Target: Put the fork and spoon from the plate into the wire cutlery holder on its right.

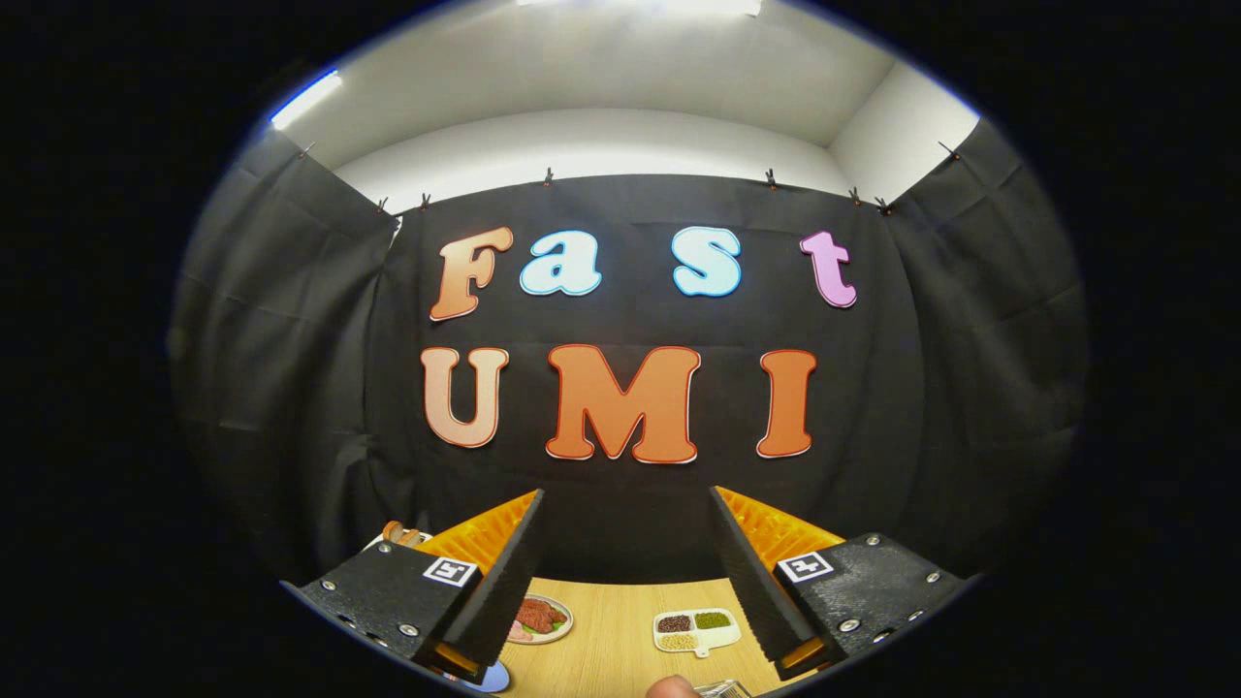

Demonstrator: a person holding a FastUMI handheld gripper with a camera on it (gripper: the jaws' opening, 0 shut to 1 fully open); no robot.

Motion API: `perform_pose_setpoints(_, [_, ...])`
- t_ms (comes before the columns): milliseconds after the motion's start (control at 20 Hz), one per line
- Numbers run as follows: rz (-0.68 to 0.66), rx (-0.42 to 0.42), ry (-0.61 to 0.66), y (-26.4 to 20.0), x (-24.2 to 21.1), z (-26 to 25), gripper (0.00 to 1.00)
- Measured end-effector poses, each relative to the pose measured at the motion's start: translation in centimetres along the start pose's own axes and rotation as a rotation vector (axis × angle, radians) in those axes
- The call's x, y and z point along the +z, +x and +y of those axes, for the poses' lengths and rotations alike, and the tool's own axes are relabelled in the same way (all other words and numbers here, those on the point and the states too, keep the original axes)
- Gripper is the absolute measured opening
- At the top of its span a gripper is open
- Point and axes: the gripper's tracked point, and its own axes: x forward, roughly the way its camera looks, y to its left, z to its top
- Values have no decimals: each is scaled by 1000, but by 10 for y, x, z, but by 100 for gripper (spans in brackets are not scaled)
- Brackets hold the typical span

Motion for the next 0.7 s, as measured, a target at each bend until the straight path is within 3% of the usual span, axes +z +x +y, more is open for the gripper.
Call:
perform_pose_setpoints(300, [57, 66, 10, 6, -23, 29, 97])
perform_pose_setpoints(700, [345, 256, -17, 4, -119, 130, 97])
